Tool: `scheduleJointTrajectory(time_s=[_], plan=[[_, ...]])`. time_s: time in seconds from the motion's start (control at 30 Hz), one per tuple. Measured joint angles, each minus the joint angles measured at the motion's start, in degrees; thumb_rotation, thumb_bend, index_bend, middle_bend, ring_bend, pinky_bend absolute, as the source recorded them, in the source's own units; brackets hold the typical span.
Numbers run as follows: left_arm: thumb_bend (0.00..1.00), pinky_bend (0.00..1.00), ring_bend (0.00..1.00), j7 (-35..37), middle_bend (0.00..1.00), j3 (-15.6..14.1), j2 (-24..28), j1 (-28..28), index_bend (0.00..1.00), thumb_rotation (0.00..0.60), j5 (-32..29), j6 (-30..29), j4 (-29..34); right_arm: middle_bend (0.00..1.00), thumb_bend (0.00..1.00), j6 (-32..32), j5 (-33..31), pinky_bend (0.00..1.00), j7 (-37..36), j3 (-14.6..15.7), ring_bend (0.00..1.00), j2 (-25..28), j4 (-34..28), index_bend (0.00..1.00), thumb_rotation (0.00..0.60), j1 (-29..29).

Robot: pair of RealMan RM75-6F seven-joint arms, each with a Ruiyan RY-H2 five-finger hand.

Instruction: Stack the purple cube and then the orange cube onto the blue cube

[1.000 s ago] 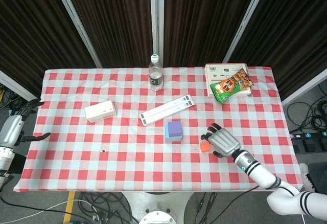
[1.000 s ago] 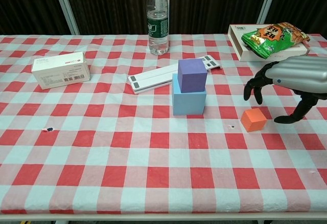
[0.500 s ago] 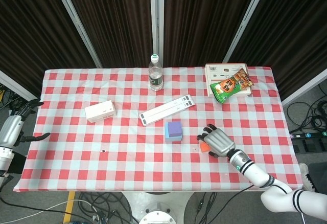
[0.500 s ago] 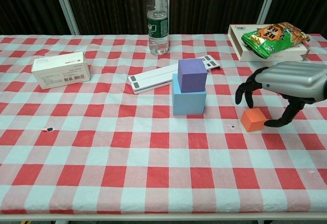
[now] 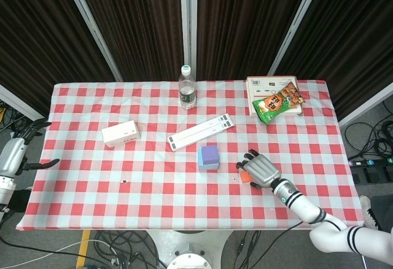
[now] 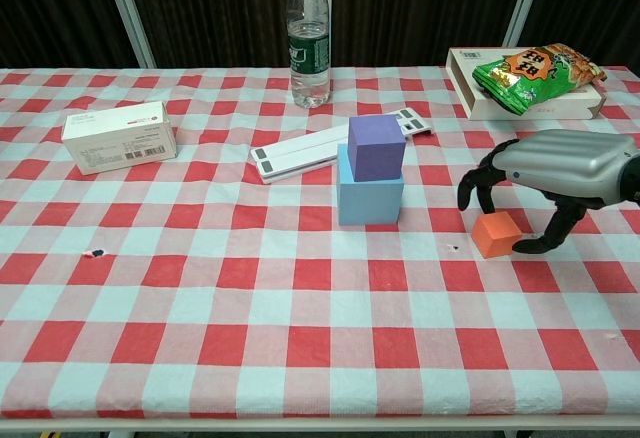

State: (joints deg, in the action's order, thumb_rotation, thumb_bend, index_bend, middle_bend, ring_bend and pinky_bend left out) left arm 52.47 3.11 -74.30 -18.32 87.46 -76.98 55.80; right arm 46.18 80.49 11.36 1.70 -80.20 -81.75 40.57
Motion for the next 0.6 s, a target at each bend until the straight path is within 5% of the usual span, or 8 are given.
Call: scheduleJointTrajectory(time_s=[0.6], plan=[[0.08, 0.29, 0.16, 0.4, 0.22, -0.2, 0.0, 0.0, 0.24, 0.600, 0.1, 0.1, -0.3, 0.49, 0.18, 1.7, 0.7, 0.12, -1.1, -0.8, 0.18, -0.8, 1.1, 0.43, 0.600, -0.9]])
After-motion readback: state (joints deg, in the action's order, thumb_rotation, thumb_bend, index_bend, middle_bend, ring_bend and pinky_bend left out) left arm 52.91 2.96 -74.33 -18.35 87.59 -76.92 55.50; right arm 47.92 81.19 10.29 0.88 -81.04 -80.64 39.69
